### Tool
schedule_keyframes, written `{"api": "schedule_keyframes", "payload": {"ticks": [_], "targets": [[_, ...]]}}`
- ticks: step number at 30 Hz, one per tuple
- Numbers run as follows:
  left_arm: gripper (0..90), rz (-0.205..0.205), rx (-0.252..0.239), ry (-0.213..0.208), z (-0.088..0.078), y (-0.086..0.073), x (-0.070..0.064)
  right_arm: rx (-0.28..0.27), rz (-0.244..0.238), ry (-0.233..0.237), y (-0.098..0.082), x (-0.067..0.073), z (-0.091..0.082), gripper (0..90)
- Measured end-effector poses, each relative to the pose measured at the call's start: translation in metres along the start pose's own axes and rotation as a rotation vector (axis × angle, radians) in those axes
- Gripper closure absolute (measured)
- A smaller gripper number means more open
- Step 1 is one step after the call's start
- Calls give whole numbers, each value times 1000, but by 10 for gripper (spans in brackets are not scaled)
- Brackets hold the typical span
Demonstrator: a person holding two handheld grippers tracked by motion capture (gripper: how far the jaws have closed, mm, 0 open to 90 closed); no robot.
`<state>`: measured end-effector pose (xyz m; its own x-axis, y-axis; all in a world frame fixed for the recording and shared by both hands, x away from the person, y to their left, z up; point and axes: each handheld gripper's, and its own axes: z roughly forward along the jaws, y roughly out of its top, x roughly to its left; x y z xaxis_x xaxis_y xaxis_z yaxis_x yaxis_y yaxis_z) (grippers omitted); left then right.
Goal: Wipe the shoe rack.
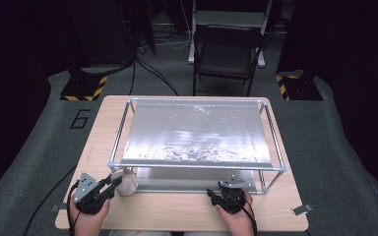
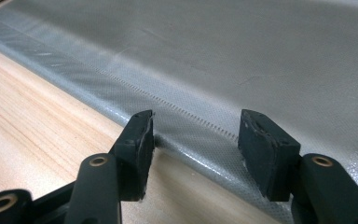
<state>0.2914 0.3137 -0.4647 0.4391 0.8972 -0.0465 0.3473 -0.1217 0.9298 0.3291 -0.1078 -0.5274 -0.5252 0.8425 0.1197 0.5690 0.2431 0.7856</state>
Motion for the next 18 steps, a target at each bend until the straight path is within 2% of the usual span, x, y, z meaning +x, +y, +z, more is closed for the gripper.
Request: {"api": "schedule_keyframes", "payload": {"ticks": [5, 6, 7, 8, 10, 11, 12, 13, 15, 16, 17, 18], "targets": [[746, 13, 15, -1, -3, 0, -2, 18, -23, -8, 1, -3, -1, 443], [746, 6, 16, -7, -4, 0, -2, -16, -8, 6, 1, -2, 1, 434], [746, 6, 16, -7, -4, 0, -2, -16, -8, 6, 1, -2, 1, 434], [746, 7, 14, -7, -4, -1, -2, 3, -7, 4, 1, -1, 1, 426], [746, 7, 12, -4, -4, -1, -2, 14, -36, -4, 1, -2, 1, 395], [745, 9, 12, -4, -4, -1, -2, 11, -10, 21, 1, 0, 2, 360], [744, 9, 12, -4, -4, -1, -2, 11, -10, 21, 1, 0, 2, 360], [744, 8, 14, -7, -4, -1, -2, 5, -34, 23, 2, 1, 3, 355], [743, 12, 11, -3, -4, -1, -2, 12, -52, 18, 2, 0, 3, 338], [743, 11, 9, -2, -4, -1, -3, 13, -74, -7, 2, -1, 3, 323], [744, 10, 8, -2, -4, -1, -3, 21, -75, -19, 2, -1, 2, 320], [743, 9, 9, -2, -4, -1, -3, 20, -78, -8, 2, -4, 3, 305]]}}
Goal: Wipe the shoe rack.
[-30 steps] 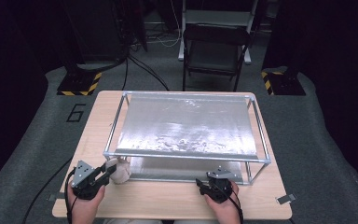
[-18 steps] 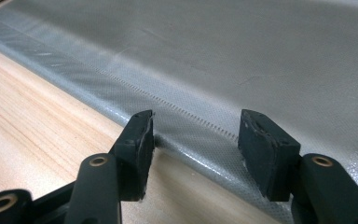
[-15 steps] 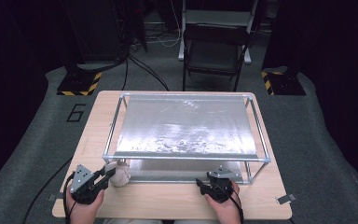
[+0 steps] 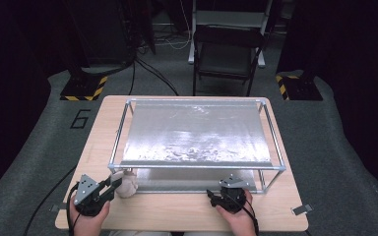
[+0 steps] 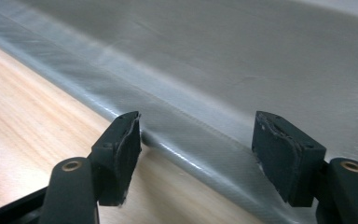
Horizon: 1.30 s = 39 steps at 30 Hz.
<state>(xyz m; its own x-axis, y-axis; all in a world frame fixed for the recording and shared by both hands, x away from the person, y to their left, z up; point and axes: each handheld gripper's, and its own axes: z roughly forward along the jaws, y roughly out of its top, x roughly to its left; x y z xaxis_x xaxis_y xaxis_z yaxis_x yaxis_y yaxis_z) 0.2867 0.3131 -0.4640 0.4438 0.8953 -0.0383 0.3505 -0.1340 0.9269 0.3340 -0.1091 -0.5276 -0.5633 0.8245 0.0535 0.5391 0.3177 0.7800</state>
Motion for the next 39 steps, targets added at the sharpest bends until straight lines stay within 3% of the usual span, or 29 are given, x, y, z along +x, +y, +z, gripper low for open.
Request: {"api": "schedule_keyframes", "payload": {"ticks": [1, 2, 6, 7, 9, 13, 14, 15, 16, 17, 20, 25, 28, 34, 37, 38, 39], "targets": [[743, 0, 0, 1, 0, 0, 0, -1, 9, -25, 0, -1, -1, 300], [743, -1, -1, 2, 0, 0, 0, 3, 41, -18, 0, 0, 0, 292], [742, -4, 8, -7, 0, 1, 1, 18, 12, -25, 1, -4, 0, 237], [742, -4, 8, -6, 0, 1, 1, 2, 50, -20, 1, -2, 2, 223], [742, -3, 5, -3, 0, 1, 1, 9, 62, -14, 2, 1, 3, 203], [741, -4, 4, -3, 0, 1, 1, 7, 18, -20, 3, 0, 5, 175], [739, -5, 4, -3, 0, 1, 1, 30, 4, -22, 4, 0, 6, 175], [738, -4, 10, 0, 0, 1, 0, 38, 26, -34, 3, 3, 7, 171], [737, -3, 11, 1, 0, 2, 0, 43, 32, -7, 3, 5, 7, 168], [736, -3, 13, 3, 0, 2, 0, 41, 12, -46, 3, 4, 7, 168], [734, -1, 14, 6, -1, 5, -1, 49, -23, -53, 3, 3, 6, 170], [724, 19, -46, 9, -9, 18, -1, 27, -18, -44, 3, 4, 7, 174], [721, 21, -38, 1, -5, 14, -1, 28, -20, -43, 3, 3, 7, 175], [726, -15, 53, -8, 13, -15, 4, 34, -20, -34, 3, 4, 7, 184], [727, -11, 54, 2, 13, -12, 2, 34, -23, -33, 3, 4, 7, 184], [727, -6, 50, 1, 10, -8, 2, 38, 10, -18, 3, 6, 7, 184], [727, -4, 31, 1, 6, -3, 2, 37, 10, -18, 3, 6, 7, 184]]}}
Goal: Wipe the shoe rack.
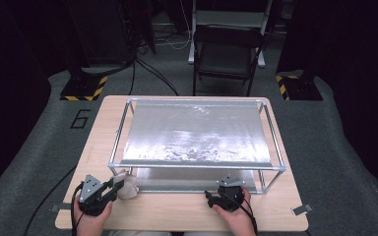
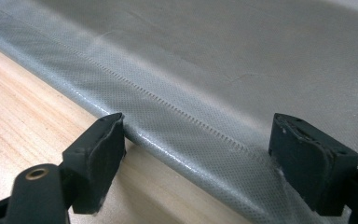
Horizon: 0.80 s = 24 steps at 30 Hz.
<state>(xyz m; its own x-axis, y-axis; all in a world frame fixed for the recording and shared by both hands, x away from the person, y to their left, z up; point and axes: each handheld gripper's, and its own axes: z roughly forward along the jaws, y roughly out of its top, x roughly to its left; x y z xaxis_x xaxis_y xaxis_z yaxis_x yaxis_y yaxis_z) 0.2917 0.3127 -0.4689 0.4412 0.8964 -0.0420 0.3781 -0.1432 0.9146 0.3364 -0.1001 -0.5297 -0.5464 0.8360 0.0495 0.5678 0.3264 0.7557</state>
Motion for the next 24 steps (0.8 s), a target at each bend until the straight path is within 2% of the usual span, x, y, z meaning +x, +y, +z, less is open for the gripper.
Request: {"api": "schedule_keyframes", "payload": {"ticks": [2, 4, 7, 8, 10, 12, 14, 16, 18, 20, 24], "targets": [[726, 6, -54, 5, -10, 13, -1, 0, 0, 0, 0, 0, 0, 184], [726, 22, -86, 7, -20, 26, -2, 0, 0, 0, 0, 0, 0, 184], [726, 42, -93, 9, -22, 28, -2, 0, 1, 1, 0, 0, 0, 184], [727, 33, -99, 2, -19, 24, -1, 0, 1, 1, 0, 0, 0, 184], [728, 11, -57, -7, -9, 12, 0, 0, 1, 1, 0, 0, 0, 184], [728, 17, -21, -1, -1, 2, 1, 0, 3, 1, 0, 1, 0, 185], [729, 1, 14, -2, 8, -10, 2, 0, 1, -3, 0, 1, 0, 189], [730, -9, 28, -1, 10, -14, 3, -10, -31, -20, 0, -1, -1, 192], [731, -7, 32, 4, 9, -11, 2, -8, -32, -19, 0, -1, -1, 192], [730, -3, 6, 3, 2, -3, 2, -9, -31, -20, 0, -1, -1, 192], [729, 11, -82, 7, -17, 20, 0, -9, -32, -20, 0, -1, -1, 192]]}}
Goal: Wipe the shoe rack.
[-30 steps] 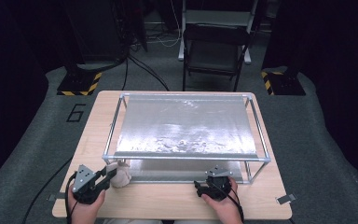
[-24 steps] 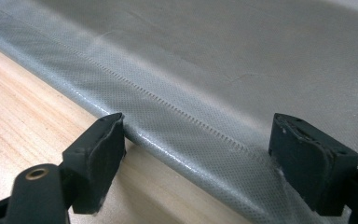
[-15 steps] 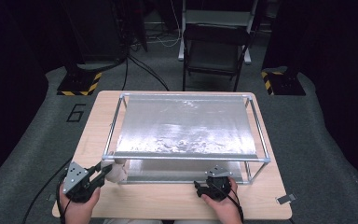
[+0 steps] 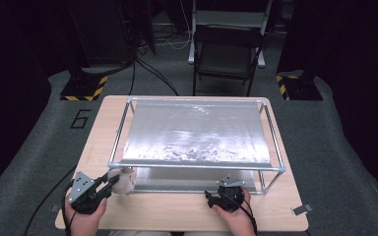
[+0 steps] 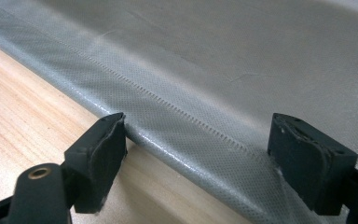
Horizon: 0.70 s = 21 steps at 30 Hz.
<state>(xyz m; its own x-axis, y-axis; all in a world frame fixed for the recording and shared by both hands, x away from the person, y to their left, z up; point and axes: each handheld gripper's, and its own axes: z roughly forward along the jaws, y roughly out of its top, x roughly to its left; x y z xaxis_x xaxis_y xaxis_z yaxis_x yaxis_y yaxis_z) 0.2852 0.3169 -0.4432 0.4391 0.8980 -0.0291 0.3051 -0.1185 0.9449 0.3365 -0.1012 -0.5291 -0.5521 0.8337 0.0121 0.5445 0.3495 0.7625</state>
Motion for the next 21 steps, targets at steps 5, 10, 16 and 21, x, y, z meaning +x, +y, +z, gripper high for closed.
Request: {"api": "schedule_keyframes", "payload": {"ticks": [5, 10, 16, 21], "targets": [[730, 5, 1, -6, 2, -5, 1, 0, 0, 0, 0, 0, 0, 192], [731, -23, 101, -5, 20, -36, 3, -6, -7, -22, 0, 0, 0, 192], [735, -23, 105, -6, 18, -33, 3, -13, -6, -7, 0, 0, 0, 195], [732, -15, 13, -1, 1, -7, 1, -13, -6, -8, 0, 0, 0, 195]]}}
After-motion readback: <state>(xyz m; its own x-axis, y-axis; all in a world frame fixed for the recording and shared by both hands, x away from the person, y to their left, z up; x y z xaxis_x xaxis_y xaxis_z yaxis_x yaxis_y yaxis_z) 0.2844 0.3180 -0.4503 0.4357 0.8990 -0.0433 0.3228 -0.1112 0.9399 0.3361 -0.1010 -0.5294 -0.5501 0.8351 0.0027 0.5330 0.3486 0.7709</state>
